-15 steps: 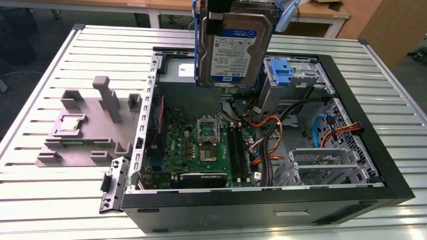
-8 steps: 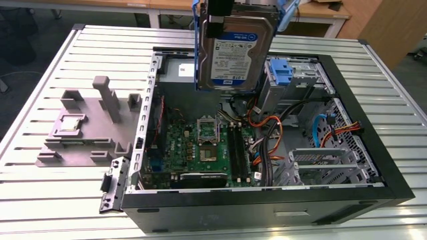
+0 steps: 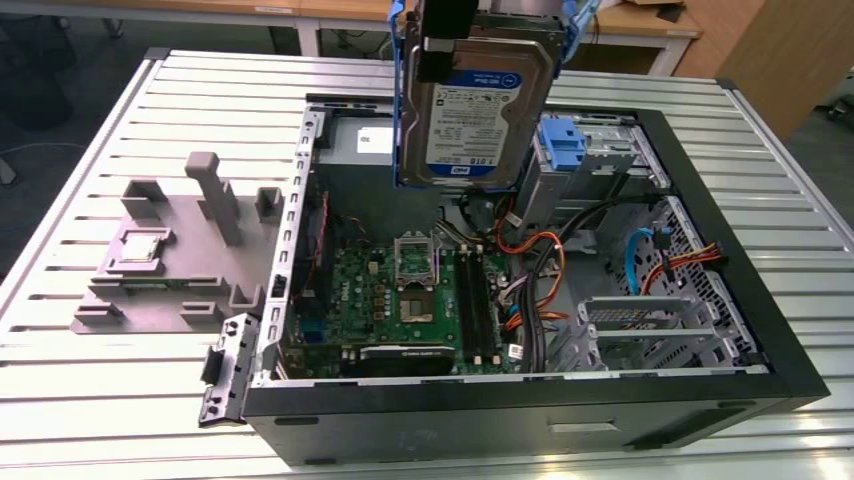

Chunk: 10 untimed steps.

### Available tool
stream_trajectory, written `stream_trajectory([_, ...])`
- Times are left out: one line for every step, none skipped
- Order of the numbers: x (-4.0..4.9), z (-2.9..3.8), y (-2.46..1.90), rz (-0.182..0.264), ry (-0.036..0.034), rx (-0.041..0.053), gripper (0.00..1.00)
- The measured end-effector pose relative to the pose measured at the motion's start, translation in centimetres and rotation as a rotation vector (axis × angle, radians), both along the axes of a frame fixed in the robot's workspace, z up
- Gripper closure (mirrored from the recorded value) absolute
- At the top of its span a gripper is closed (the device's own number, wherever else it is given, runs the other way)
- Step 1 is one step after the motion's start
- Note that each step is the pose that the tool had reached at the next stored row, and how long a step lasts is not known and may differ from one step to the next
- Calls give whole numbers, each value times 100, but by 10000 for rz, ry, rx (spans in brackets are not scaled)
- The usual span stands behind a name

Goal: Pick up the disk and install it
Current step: 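Insert the disk into the insertion slot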

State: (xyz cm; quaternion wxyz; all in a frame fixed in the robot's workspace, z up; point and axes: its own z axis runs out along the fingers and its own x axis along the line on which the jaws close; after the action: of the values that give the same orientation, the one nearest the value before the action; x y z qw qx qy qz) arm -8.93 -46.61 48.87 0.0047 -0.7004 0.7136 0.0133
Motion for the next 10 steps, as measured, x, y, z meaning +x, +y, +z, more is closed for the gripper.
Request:
stream_trajectory([19, 1, -1, 0, 1, -1, 63])
stream_trajectory([64, -1, -3, 0, 0, 0, 63])
stream_trajectory([81, -1, -4, 0, 1, -1, 63])
stream_trajectory([97, -1, -4, -1, 1, -1, 63])
stream_trajectory([112, -1, -5, -1, 1, -1, 63])
stream_trajectory([128, -2, -6, -1, 0, -1, 63])
stream_trajectory([144, -2, -6, 0, 1, -1, 63])
stream_trajectory([163, -2, -7, 0, 1, -1, 63])
stream_trajectory([180, -3, -8, 0, 0, 0, 63])
stream_trajectory([195, -3, -9, 0, 0, 0, 63])
